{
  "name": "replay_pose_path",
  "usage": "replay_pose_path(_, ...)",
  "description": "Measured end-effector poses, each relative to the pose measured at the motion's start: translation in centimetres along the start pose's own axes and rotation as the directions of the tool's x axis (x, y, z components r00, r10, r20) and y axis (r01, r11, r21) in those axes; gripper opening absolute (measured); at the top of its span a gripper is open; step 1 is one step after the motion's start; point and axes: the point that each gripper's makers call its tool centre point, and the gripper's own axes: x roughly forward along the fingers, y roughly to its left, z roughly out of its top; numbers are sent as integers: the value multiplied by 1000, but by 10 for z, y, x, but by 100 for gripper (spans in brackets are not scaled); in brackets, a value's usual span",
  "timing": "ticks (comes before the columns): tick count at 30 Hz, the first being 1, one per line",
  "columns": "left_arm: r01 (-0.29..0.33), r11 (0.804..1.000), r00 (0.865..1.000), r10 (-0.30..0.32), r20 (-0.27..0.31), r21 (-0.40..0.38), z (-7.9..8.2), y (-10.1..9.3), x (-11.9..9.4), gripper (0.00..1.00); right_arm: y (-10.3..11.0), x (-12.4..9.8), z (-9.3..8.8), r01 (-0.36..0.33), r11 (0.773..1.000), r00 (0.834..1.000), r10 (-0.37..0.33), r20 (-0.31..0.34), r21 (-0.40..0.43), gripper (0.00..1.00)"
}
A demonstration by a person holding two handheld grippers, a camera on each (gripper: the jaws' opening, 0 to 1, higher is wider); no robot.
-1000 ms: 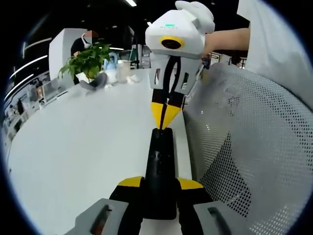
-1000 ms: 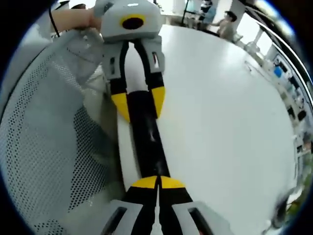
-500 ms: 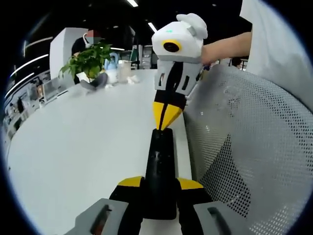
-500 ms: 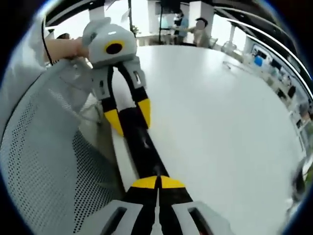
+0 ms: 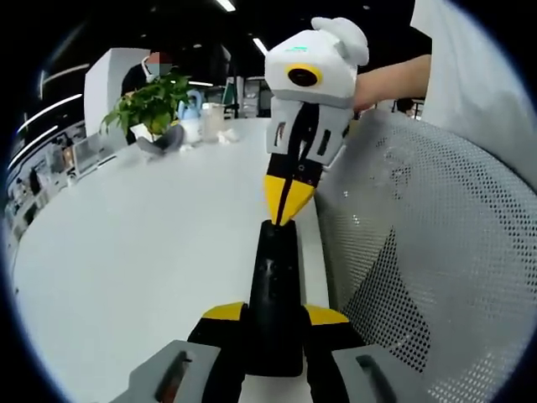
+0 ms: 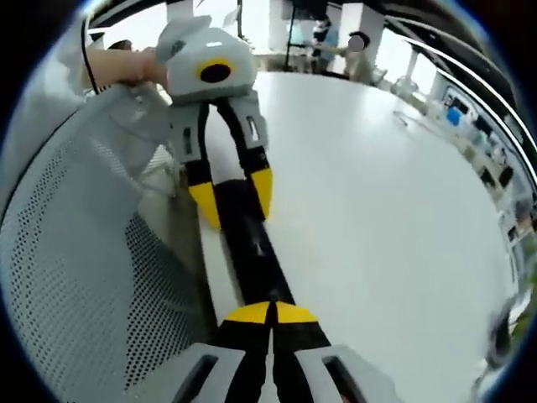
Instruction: Press the specified remote control buttons in sequence, fully releasing each button before pressing the next.
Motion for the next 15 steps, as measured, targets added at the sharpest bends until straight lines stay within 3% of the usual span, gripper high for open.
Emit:
replay_pose_path(6,0,1000,1000,0,-1,-1,0,0,0,25,-3,-2,6,3,1000,1000,-3,18,-7,0)
replay_pose_path(15,-1,1000,1000,1,0,0,0,1,0,25,-3,3,4,-9,999,1000,9,-14,-36,0)
